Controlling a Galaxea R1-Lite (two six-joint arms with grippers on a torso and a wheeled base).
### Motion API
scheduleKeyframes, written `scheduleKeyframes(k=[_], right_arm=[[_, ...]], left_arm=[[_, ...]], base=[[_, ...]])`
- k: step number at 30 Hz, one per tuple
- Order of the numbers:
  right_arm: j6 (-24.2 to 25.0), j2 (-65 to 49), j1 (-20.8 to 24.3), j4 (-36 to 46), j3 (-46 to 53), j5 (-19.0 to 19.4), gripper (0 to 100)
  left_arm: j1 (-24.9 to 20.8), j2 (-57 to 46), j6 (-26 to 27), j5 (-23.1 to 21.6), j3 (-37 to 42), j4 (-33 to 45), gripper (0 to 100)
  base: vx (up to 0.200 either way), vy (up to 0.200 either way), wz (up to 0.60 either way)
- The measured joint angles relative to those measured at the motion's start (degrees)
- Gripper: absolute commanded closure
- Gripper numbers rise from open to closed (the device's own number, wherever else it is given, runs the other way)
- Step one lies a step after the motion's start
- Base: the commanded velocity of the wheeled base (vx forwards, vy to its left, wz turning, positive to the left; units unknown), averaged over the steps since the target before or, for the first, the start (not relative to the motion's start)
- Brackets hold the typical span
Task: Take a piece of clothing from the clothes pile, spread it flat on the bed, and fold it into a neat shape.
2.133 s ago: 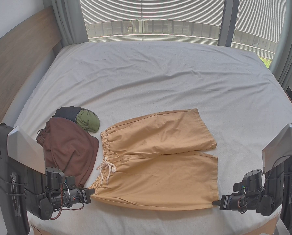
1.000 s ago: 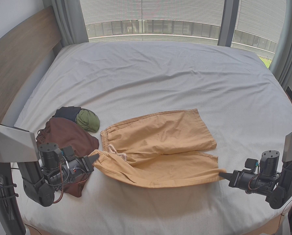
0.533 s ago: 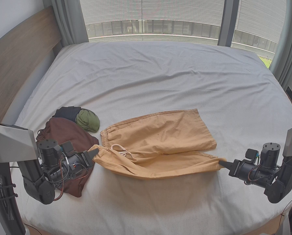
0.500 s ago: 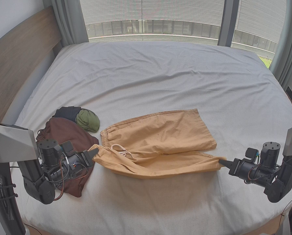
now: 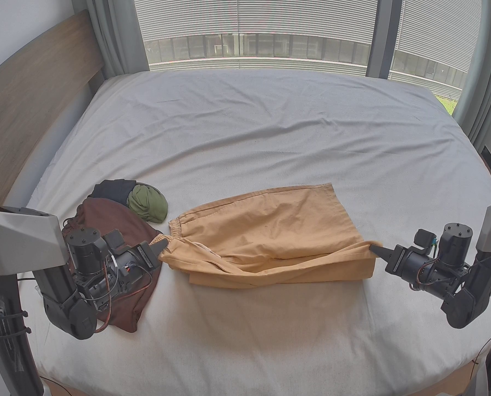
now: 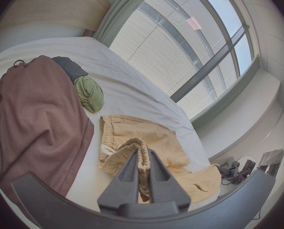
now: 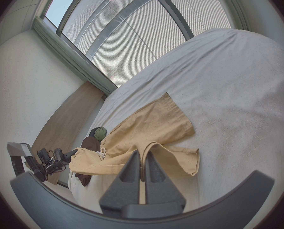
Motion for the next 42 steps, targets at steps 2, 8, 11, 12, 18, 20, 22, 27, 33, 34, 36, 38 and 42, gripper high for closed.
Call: scheduleKeyframes(k=[2,8,11,12,18,20,22,27,33,34,36,38,42], right_arm=[[0.0,0.0,-0.2,-0.1,-0.9,0.1,100],[0.0,-0.7,-0.5,0.1,-3.9,0.3,100],[0.1,-0.9,-0.6,0.8,-6.1,0.4,100],[0.1,-1.0,-0.6,1.5,-7.1,0.4,100],[0.1,-1.1,-1.0,4.9,-12.0,0.4,100],[0.1,-1.1,-1.2,6.3,-13.6,0.4,100],[0.1,-1.1,-1.3,7.4,-15.1,0.4,100],[0.1,-1.1,-1.7,10.0,-18.7,0.4,100],[0.1,-0.3,-1.8,13.5,-23.5,0.4,100],[0.1,0.0,-1.8,14.0,-24.4,0.4,100],[0.1,0.6,-1.8,15.1,-25.9,0.4,100],[0.1,1.0,-1.9,15.8,-27.1,0.4,100],[0.1,2.0,-1.9,17.8,-29.9,0.4,100]], left_arm=[[0.0,0.0,-0.7,0.0,-0.4,0.0,100],[-0.1,0.2,-1.1,0.1,-1.5,0.0,100],[-0.1,0.5,-1.7,1.1,-2.3,0.0,100],[-0.2,0.6,-2.0,1.7,-2.6,0.0,100],[-0.3,1.6,-2.7,3.8,-4.8,0.0,100],[-0.3,2.0,-3.0,4.0,-5.3,0.0,100],[-0.4,2.4,-4.0,4.1,-5.8,0.0,100],[-0.7,2.9,-5.9,5.2,-6.9,0.0,100],[-0.8,3.7,-6.1,7.2,-8.7,0.0,100],[-0.8,3.9,-6.1,7.5,-9.0,0.0,100],[-0.8,4.4,-6.1,8.0,-9.7,0.0,100],[-0.8,4.7,-6.1,8.5,-10.3,0.0,100],[-0.7,5.4,-6.2,9.6,-11.4,0.0,100]], base=[[0.0,0.0,0.0],[0.0,0.0,0.0],[0.0,0.0,0.0],[0.0,0.0,0.0],[0.0,0.0,0.0],[0.0,0.0,0.0],[0.0,0.0,0.0],[0.0,0.0,0.0],[0.0,0.0,0.0],[0.0,0.0,0.0],[0.0,0.0,0.0],[0.0,0.0,0.0],[0.0,0.0,0.0]])
